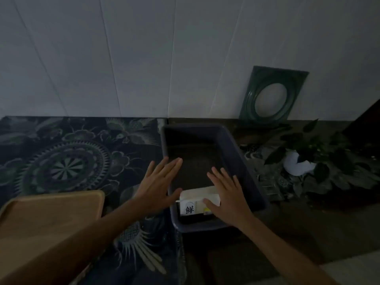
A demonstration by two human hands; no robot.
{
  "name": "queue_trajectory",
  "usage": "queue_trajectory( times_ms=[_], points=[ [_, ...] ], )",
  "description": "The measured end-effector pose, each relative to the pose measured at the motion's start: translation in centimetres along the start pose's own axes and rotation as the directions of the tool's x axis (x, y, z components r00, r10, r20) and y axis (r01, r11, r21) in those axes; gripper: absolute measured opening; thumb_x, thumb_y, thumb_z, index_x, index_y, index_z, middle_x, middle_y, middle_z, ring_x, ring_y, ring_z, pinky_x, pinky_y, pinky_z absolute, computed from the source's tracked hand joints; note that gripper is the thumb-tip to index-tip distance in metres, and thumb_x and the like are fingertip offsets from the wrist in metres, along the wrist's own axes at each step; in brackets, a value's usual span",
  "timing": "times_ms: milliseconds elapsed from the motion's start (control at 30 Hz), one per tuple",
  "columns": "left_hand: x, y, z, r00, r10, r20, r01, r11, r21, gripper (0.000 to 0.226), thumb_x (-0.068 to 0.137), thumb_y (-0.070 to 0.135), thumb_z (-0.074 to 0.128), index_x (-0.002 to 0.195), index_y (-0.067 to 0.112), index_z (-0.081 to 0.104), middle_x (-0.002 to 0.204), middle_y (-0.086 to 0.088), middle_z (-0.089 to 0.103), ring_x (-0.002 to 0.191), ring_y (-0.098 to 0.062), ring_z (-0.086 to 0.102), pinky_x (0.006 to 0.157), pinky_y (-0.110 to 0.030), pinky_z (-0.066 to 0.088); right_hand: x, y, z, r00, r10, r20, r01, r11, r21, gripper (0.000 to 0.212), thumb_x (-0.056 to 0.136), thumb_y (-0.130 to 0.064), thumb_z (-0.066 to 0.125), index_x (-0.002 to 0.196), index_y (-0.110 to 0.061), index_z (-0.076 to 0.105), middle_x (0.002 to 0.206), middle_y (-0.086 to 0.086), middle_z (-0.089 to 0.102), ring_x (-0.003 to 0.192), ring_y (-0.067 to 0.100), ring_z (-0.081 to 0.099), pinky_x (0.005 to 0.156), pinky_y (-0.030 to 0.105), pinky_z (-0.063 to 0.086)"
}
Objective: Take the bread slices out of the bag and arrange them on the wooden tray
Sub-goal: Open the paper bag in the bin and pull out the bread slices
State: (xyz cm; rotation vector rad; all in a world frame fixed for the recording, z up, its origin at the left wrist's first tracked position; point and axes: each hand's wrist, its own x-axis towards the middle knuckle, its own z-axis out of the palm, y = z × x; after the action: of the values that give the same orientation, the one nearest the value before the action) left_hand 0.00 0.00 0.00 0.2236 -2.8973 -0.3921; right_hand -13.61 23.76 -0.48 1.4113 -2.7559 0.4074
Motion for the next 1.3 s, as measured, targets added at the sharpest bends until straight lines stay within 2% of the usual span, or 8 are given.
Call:
queue_trajectory(
  times_ms=[133, 267, 433, 567, 833, 1000, 1133, 1300],
  points=[
    [-0.4, 0.9, 2.0, 0.993, 0.022, 0.119, -0.018, 0.999, -0.03, 0.086, 0.09, 0.068, 0.038, 0.16, 0.031, 0.005, 0.167, 0.011, 0.018, 0.156, -0.019, 0.002, 0.125, -0.053, -0.001, -0.8, 1.4, 0.7, 0.998, -0.021, 0.059, 0.017, 0.997, 0.079, 0.072, 0.092, -0.049, 0.062, 0.157, -0.032, 0.035, 0.167, -0.004, 0.027, 0.155, 0.018, 0.022, 0.124, 0.045, 0.027],
    [-0.5, 1.1, 3.9, 0.985, 0.047, 0.168, -0.026, 0.992, -0.124, 0.082, 0.091, 0.063, 0.044, 0.16, 0.031, 0.013, 0.165, 0.014, 0.022, 0.156, -0.016, 0.002, 0.126, -0.048, 0.002, -0.7, 3.1, 1.1, 0.999, -0.019, 0.029, 0.014, 0.988, 0.154, 0.061, 0.093, -0.032, 0.068, 0.15, -0.034, 0.046, 0.156, -0.006, 0.045, 0.145, 0.016, 0.039, 0.114, 0.04, 0.042],
    [-1.2, 1.8, 5.8, 0.993, -0.029, 0.117, 0.064, 0.951, -0.304, 0.068, 0.093, 0.042, 0.06, 0.154, 0.036, 0.03, 0.156, 0.009, 0.042, 0.147, -0.012, 0.032, 0.117, -0.029, 0.03, -0.2, 4.9, 1.6, 0.994, -0.056, -0.092, 0.075, 0.974, 0.214, 0.045, 0.089, -0.014, 0.077, 0.132, -0.024, 0.067, 0.129, -0.006, 0.067, 0.121, 0.015, 0.058, 0.096, 0.04, 0.056],
    [-1.8, 2.2, 6.6, 0.998, -0.069, 0.001, 0.064, 0.922, -0.383, 0.049, 0.091, 0.025, 0.067, 0.138, 0.026, 0.055, 0.135, 0.006, 0.063, 0.122, -0.01, 0.059, 0.098, -0.031, 0.055, 0.0, 5.9, 2.3, 0.978, -0.116, -0.172, 0.152, 0.964, 0.218, 0.039, 0.087, -0.012, 0.08, 0.125, -0.019, 0.073, 0.119, -0.003, 0.069, 0.111, 0.016, 0.063, 0.09, 0.032, 0.058],
    [-2.1, 2.9, 6.7, 0.972, -0.185, -0.142, 0.092, 0.862, -0.499, 0.034, 0.09, 0.025, 0.066, 0.125, 0.023, 0.069, 0.122, 0.005, 0.073, 0.11, -0.005, 0.069, 0.091, -0.028, 0.06, 0.5, 7.2, 2.1, 0.96, -0.194, -0.203, 0.245, 0.931, 0.27, 0.032, 0.087, -0.007, 0.076, 0.118, -0.013, 0.077, 0.113, 0.0, 0.071, 0.104, 0.017, 0.064, 0.086, 0.026, 0.056],
    [-2.0, 3.0, 6.5, 0.952, -0.265, -0.152, 0.12, 0.783, -0.61, 0.031, 0.088, 0.012, 0.072, 0.116, 0.024, 0.075, 0.119, 0.014, 0.071, 0.109, 0.004, 0.068, 0.089, -0.017, 0.057, 1.0, 7.6, 1.9, 0.961, -0.21, -0.18, 0.257, 0.919, 0.3, 0.028, 0.087, -0.013, 0.072, 0.114, -0.015, 0.079, 0.112, -0.001, 0.072, 0.105, 0.013, 0.063, 0.088, 0.025, 0.055],
    [-1.5, 3.0, 6.3, 0.932, -0.35, -0.097, 0.186, 0.689, -0.701, 0.028, 0.087, 0.005, 0.073, 0.107, 0.023, 0.079, 0.112, 0.015, 0.075, 0.104, -0.001, 0.071, 0.088, -0.019, 0.058, 1.6, 8.0, 2.1, 0.968, -0.187, -0.17, 0.238, 0.902, 0.36, 0.025, 0.085, -0.011, 0.079, 0.109, -0.017, 0.079, 0.104, -0.006, 0.073, 0.099, 0.006, 0.061, 0.082, 0.024, 0.056],
    [-0.7, 2.8, 5.9, 0.91, -0.413, -0.031, 0.239, 0.584, -0.776, 0.022, 0.087, 0.009, 0.074, 0.1, 0.025, 0.082, 0.104, 0.013, 0.078, 0.1, -0.007, 0.074, 0.087, -0.028, 0.061, 2.0, 8.1, 1.7, 0.977, -0.157, -0.147, 0.208, 0.861, 0.464, 0.026, 0.092, -0.032, 0.071, 0.118, -0.031, 0.071, 0.104, -0.025, 0.063, 0.097, -0.004, 0.063, 0.082, 0.017, 0.054]
  ],
)
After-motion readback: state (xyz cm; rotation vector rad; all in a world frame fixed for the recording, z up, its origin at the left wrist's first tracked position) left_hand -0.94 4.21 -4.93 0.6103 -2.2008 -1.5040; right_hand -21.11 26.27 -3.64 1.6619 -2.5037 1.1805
